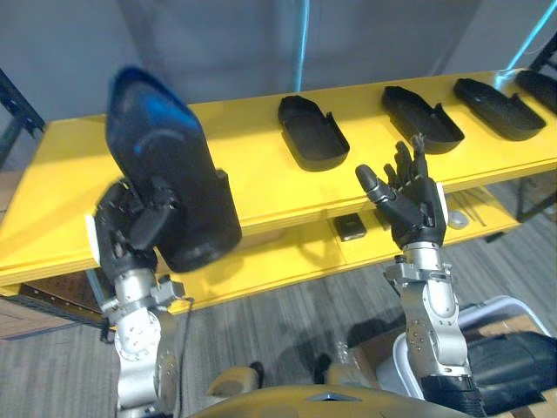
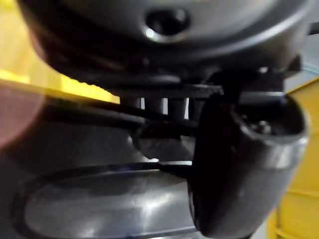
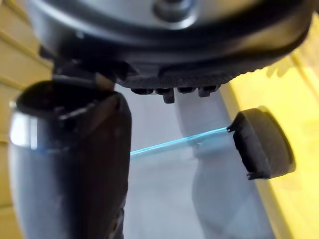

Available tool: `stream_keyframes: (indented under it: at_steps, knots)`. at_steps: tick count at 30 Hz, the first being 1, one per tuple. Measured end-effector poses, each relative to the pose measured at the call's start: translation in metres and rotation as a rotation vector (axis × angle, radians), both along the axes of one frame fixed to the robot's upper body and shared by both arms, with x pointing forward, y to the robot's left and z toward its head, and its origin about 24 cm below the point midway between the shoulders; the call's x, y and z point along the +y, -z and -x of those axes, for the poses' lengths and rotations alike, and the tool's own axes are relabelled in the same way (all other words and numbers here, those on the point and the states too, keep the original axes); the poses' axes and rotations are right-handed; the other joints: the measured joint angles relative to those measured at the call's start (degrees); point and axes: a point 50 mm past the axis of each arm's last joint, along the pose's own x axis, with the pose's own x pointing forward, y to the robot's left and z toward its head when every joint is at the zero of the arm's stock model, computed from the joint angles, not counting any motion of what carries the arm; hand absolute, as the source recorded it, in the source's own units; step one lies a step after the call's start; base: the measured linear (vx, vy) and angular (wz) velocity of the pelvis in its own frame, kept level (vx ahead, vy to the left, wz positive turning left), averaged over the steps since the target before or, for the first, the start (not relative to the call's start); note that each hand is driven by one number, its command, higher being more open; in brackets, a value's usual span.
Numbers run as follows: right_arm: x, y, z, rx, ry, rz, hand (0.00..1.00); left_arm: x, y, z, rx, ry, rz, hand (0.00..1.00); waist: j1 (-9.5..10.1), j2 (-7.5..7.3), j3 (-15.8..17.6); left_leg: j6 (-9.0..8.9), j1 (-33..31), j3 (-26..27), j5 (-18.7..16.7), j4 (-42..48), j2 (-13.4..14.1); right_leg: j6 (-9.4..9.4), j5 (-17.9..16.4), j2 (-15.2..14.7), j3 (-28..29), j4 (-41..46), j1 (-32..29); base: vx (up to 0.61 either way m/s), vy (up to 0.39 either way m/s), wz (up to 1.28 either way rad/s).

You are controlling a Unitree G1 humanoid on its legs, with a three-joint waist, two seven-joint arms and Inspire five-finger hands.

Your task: Walk over and take three plastic housings, then place them on the shelf

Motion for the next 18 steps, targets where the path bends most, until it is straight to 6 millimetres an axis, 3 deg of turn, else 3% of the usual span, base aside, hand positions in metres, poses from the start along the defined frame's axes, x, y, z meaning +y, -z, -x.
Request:
stream_keyframes:
  at_steps: [3,5,6,7,11,16,18]
  knots:
    - [0.005,0.001,0.004,0.006,-0.008,-0.004,1.0,-0.005,0.002,0.002,0.007,0.05,0.004,0.0,-0.1,-0.01,-0.34,0.03,-1.55,9.85,-0.74,0.22,5.35,-0.75,-0.24,0.58,-5.72,-2.57,2.57,0.11,-0.116,0.9]
    - [0.003,0.001,0.009,0.016,0.032,0.015,1.0,-0.015,-0.003,-0.003,-0.036,0.145,0.017,0.0,-0.55,0.21,-0.48,0.1,-2.83,25.06,-0.14,1.95,11.4,-1.08,-0.45,-0.43,-12.19,-3.54,4.21,0.09,-0.027,1.4]
    - [0.002,0.002,0.01,0.022,0.045,0.013,1.0,-0.019,-0.004,-0.005,-0.05,0.176,0.024,0.0,-0.59,0.24,-0.5,-0.55,-2.71,27.27,0.7,1.73,12.0,-1.08,-0.46,-0.84,-13.62,-3.73,4.79,0.1,0.069,1.37]
    - [-0.001,0.002,0.011,0.027,0.072,0.011,1.0,-0.025,-0.007,-0.008,-0.075,0.225,0.025,0.0,-0.46,0.27,-0.57,-1.44,-2.53,28.14,2.14,0.6,11.08,-1.04,-0.46,-1.67,-15.0,-3.71,5.3,0.07,0.103,0.88]
    - [0.003,0.002,0.01,0.016,0.078,0.013,1.0,-0.028,-0.017,-0.017,-0.127,0.275,-0.015,0.0,-0.16,0.03,-0.69,0.16,-2.36,24.61,3.84,-1.84,6.87,-0.9,-0.4,-3.83,-14.51,-4.93,6.9,0.06,0.158,0.64]
    - [0.002,0.0,0.011,-0.01,0.082,0.047,1.0,-0.024,-0.017,-0.016,-0.123,0.262,-0.009,0.0,-0.2,-0.16,-0.68,0.39,0.1,25.51,4.35,-3.6,6.0,-0.97,-0.69,-4.19,-11.69,-5.83,8.19,-0.04,0.052,-0.11]
    - [0.0,-0.001,0.013,-0.024,0.083,0.052,1.0,-0.024,-0.013,-0.013,-0.107,0.257,0.013,0.0,-0.31,-0.11,-0.54,0.11,-0.87,25.52,3.21,-0.83,6.66,0.3,-1.7,-4.1,-10.54,-5.53,7.61,-0.11,-0.002,-0.18]
